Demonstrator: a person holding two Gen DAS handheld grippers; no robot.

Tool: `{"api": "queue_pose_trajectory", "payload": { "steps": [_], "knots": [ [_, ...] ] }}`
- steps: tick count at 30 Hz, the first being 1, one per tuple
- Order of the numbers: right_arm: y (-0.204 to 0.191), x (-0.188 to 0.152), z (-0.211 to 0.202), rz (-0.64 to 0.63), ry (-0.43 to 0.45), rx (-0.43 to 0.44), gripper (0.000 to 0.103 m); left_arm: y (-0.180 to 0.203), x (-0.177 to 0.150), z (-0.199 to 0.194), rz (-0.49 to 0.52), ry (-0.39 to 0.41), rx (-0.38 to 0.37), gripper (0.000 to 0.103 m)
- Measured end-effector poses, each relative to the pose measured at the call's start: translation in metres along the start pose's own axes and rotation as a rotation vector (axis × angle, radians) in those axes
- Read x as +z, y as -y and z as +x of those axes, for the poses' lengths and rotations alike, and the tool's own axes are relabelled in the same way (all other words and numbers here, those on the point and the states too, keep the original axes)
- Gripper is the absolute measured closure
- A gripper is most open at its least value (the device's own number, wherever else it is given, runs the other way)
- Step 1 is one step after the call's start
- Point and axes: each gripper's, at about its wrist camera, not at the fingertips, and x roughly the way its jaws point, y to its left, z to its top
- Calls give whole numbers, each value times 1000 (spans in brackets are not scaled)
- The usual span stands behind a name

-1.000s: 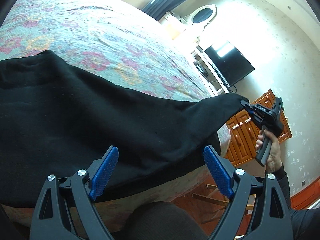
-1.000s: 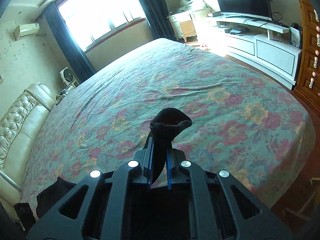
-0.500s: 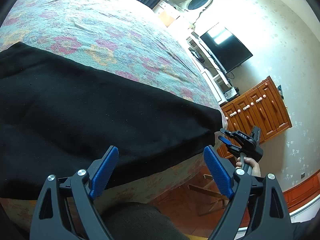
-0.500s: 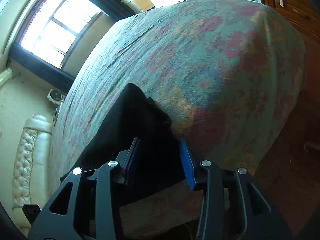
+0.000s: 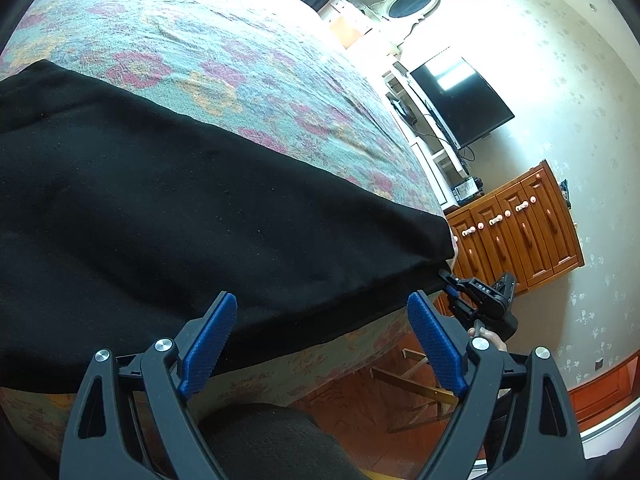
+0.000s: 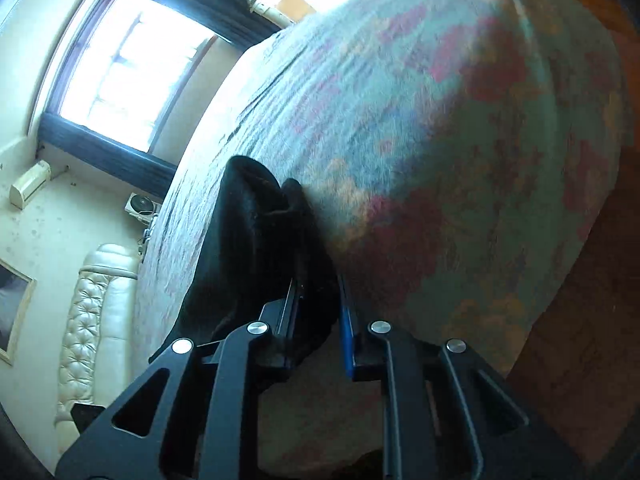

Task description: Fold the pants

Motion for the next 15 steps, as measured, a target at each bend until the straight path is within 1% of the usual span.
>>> {"api": "queue_pose_trajectory", "payload": {
  "steps": [1,2,3,4,5,6,8,9,10,12,13,14,15],
  "knots": [
    [0,3,0,-43,5,-29,86,0,0,1,-4,-2,-1,17],
    [1,3,7,-95,-20,-80,85,-1,0,1,-9,-3,-6,17],
    [3,1,17,-132,-57,-120,81,-2,0,1,-14,-2,-9,17],
    [6,-1,22,-143,-79,-136,74,-3,0,1,-17,-3,-11,17],
    [9,1,19,-123,-62,-132,68,-4,-1,1,-18,-5,-11,17],
    [11,3,10,-80,-26,-141,57,-4,-1,1,-20,-6,-9,17],
    [11,8,-12,-19,77,-95,54,-7,0,0,-27,-8,-9,17],
    [9,10,-19,-9,97,-60,52,-8,0,0,-31,-8,-10,17],
    [6,12,-20,-6,83,-11,51,-8,1,0,-35,-6,-12,17],
    [-5,10,-15,-6,23,81,50,-9,2,-1,-45,1,-17,17],
    [-9,8,-10,1,-8,122,46,-10,2,-2,-50,5,-20,17],
    [-13,9,-2,18,-43,134,44,-10,2,-2,-55,8,-22,17],
    [-12,6,6,46,-80,110,42,-11,2,-2,-59,10,-25,17]
  ]
}}
